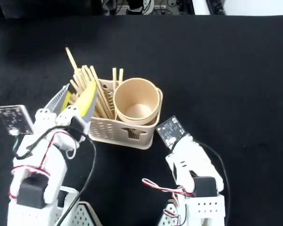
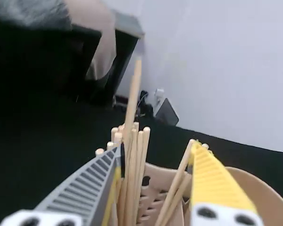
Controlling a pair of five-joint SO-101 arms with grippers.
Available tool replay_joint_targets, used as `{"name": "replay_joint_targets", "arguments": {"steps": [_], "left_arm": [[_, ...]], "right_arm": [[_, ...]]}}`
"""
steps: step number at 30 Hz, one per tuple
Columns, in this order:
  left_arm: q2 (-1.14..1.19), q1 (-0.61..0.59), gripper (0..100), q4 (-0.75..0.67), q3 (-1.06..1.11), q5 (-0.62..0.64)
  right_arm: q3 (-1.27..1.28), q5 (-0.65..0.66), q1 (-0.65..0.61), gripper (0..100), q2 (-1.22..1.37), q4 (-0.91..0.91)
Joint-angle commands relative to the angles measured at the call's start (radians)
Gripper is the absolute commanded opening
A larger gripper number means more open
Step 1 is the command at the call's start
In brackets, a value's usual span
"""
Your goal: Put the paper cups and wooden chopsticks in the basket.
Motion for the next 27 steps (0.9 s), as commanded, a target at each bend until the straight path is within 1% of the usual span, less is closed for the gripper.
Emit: {"name": "replay_joint_targets", "arguments": {"steps": [1,4,6,7,10,13,15,16,19,20,21,23,26,27], "left_arm": [[0.023,-0.016,25,0.164,-0.108,0.025],[0.021,-0.047,24,0.180,-0.127,0.028],[-0.002,-0.081,24,0.227,-0.166,0.032],[-0.026,-0.108,24,0.250,-0.185,0.054],[-0.137,-0.232,24,0.299,-0.219,0.169],[-0.290,-0.401,24,0.313,-0.202,0.253],[-0.353,-0.486,24,0.284,-0.142,0.278],[-0.339,-0.506,24,0.245,-0.108,0.279],[-0.276,-0.522,24,0.068,0.038,0.276],[-0.264,-0.526,22,0.012,0.085,0.262],[-0.261,-0.526,19,-0.035,0.131,0.221],[-0.270,-0.521,13,-0.106,0.223,0.083],[-0.305,-0.522,3,-0.132,0.352,-0.130],[-0.324,-0.526,3,-0.129,0.398,-0.183]], "right_arm": [[-0.002,0.006,0.009,1.2,-0.068,0.003],[-0.002,0.006,0.009,1.2,-0.068,0.003],[-0.002,0.006,0.009,1.2,-0.068,0.003],[-0.002,0.006,0.009,1.2,-0.068,0.003],[-0.002,0.006,0.009,1.2,-0.068,0.003],[-0.002,0.006,0.009,1.2,-0.068,0.003],[-0.002,0.006,0.009,1.2,-0.068,0.003],[-0.002,0.006,0.009,1.2,-0.068,0.003],[-0.002,0.006,0.009,1.2,-0.068,0.003],[-0.002,0.006,0.009,1.2,-0.068,0.003],[-0.002,0.006,0.009,1.2,-0.068,0.003],[-0.002,0.006,0.009,1.2,-0.068,0.003],[-0.002,0.006,0.009,1.2,-0.068,0.003],[-0.002,0.006,0.009,1.2,-0.068,0.003]]}}
